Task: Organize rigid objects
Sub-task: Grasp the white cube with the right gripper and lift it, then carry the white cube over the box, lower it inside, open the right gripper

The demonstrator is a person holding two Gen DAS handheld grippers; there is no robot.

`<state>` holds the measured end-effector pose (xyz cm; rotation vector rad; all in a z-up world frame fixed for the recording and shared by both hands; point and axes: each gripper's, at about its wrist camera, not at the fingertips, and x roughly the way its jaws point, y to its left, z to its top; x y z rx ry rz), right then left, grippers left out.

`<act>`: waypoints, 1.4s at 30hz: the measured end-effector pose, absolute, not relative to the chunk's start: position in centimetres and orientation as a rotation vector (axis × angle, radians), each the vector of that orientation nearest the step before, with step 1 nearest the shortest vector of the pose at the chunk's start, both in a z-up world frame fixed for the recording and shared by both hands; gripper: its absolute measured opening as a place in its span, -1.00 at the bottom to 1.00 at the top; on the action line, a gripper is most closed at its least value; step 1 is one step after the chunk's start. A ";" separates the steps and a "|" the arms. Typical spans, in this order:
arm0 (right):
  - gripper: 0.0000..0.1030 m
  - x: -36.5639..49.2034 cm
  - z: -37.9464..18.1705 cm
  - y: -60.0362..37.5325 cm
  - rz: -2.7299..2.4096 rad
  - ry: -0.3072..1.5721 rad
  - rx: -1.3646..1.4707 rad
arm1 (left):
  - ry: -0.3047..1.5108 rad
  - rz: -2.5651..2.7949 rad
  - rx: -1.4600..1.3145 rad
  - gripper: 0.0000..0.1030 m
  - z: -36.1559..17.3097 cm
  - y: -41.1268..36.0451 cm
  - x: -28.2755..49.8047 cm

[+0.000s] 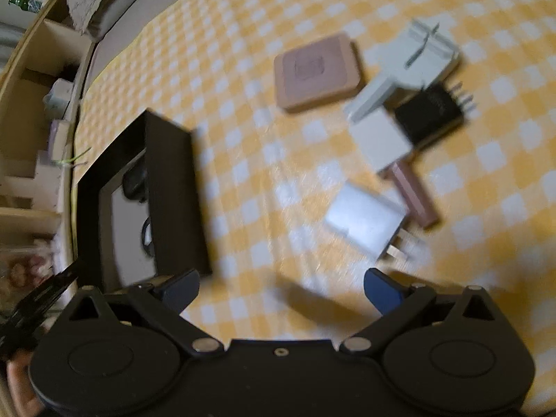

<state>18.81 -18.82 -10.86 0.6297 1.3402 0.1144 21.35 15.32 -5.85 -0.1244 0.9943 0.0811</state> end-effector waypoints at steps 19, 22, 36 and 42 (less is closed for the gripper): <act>0.86 20.3 -11.4 -18.5 0.058 1.291 0.447 | 0.994 0.076 -0.128 -0.90 -5.9 15.3 21.2; 0.86 21.2 -11.4 -18.1 0.091 1.271 0.449 | 0.994 0.075 -0.129 -0.90 -5.9 15.3 21.1; 0.00 23.1 -11.7 -14.1 0.026 1.245 0.081 | 0.994 0.075 -0.126 -0.90 -5.9 15.3 21.0; -0.05 23.4 -11.4 -13.9 0.072 1.227 0.022 | 0.995 0.075 -0.127 -0.90 -5.9 15.3 21.0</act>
